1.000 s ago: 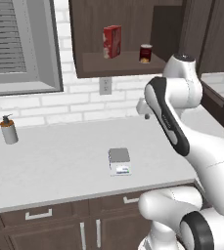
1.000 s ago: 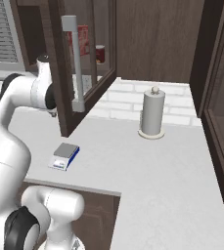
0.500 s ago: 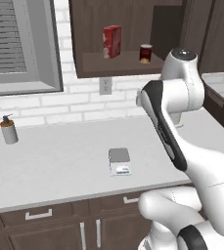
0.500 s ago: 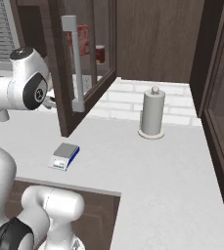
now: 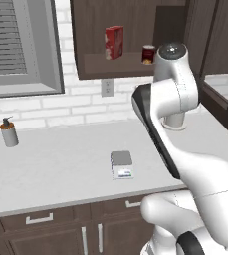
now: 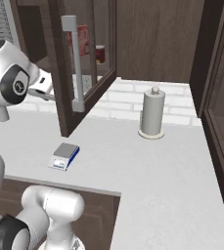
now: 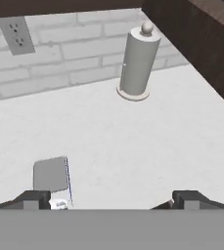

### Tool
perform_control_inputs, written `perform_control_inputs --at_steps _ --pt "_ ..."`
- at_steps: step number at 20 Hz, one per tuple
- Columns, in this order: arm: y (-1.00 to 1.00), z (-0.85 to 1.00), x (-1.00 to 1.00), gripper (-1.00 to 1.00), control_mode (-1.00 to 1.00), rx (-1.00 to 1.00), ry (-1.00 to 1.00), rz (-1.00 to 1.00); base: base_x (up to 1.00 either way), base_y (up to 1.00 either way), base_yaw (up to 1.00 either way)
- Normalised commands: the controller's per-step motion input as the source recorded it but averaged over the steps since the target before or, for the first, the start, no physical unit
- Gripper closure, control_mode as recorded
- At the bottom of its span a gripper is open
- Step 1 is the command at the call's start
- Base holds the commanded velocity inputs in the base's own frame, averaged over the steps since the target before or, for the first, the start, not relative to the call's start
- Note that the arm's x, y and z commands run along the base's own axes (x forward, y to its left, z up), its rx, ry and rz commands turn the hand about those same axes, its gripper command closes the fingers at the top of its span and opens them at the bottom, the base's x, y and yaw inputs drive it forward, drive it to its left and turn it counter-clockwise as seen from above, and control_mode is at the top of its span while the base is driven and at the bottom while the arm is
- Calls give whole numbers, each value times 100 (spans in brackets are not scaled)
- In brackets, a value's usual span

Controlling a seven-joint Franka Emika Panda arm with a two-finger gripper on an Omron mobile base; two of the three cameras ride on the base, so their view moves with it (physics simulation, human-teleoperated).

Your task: Pick the canned food and place it on the digital scale for weighing, and close the cabinet.

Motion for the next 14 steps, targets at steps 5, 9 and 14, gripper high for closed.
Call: perform_control_inputs --at_steps 5,9,14 --pt "-1 31 0 -100 -100 -10 -3 -9 0 0 0" --pt "-1 37 2 -100 -100 -3 -2 -8 0 0 0" --pt "0 43 24 -100 -100 -2 -7 -6 0 0 0"
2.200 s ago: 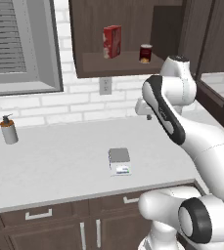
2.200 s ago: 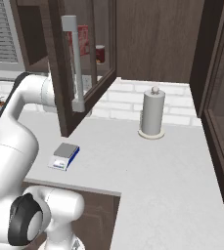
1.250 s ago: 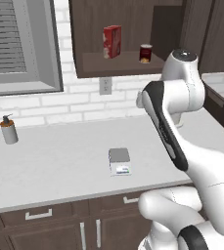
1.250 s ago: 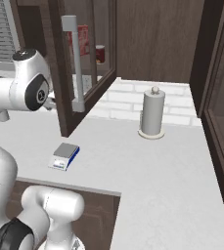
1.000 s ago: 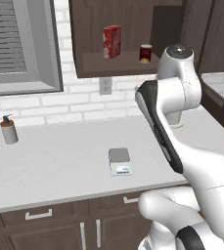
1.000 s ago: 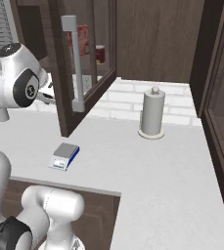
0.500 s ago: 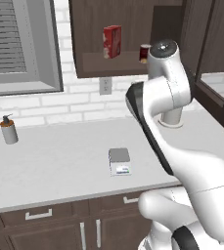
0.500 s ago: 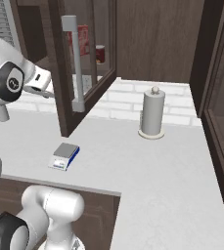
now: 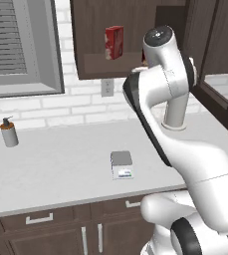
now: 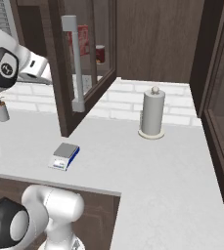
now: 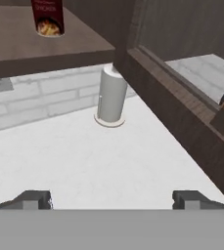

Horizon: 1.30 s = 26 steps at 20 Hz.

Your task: Pick the canned food and place it on the digital scale for weighing, and close the cabinet.

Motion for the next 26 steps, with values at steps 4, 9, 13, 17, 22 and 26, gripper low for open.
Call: perform_control_inputs --at_steps 4,9,13,17,22,26 --pt "0 33 32 -100 -100 -2 -8 -3 0 0 0" --pt "0 22 37 -100 -100 -1 -9 -1 0 0 0" --pt "0 14 40 -100 -100 0 -8 -1 0 0 0" --pt "0 25 35 -100 -100 0 -11 0 0 0 0" --pt "0 16 35 -100 -100 0 -6 -1 0 0 0" --pt "0 0 49 -100 -100 0 -5 0 0 0 0"
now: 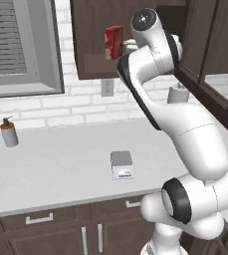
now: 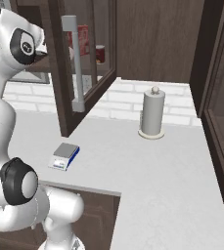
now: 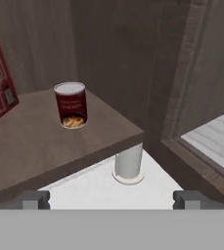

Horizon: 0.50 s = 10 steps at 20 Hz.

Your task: Pick the canned food and place it on the digital scale for weighing, and close the cabinet.

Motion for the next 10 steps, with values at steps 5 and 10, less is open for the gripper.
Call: perform_control_inputs --at_steps 5,10 --pt "0 0 44 -100 -100 0 -16 0 0 0 0" --pt "-3 0 17 -100 -100 0 -16 0 0 0 0"
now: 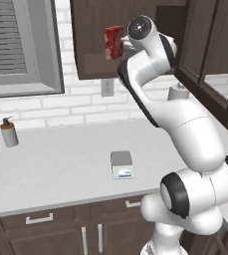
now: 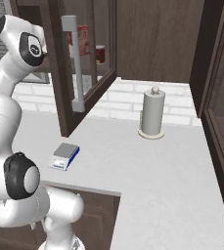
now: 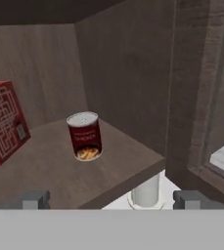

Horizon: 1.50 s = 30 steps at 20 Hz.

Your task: Pick the canned food and place it on the digital scale for weighing, and close the cabinet.

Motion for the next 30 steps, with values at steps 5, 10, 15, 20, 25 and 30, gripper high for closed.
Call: perform_control_inputs --at_steps 5,10,15,20,25,30 --pt "0 -10 5 -100 -100 0 8 -1 0 0 0" --pt "0 -2 21 -100 -100 0 42 -6 0 0 0" --pt "-11 -17 21 -100 -100 -3 -6 -4 0 0 0" --pt "-12 -23 28 -100 -100 -1 -3 0 0 0 0" --pt "-30 -3 31 -100 -100 0 1 0 0 0 0" --pt "-27 0 26 -100 -100 0 0 0 0 0 0"
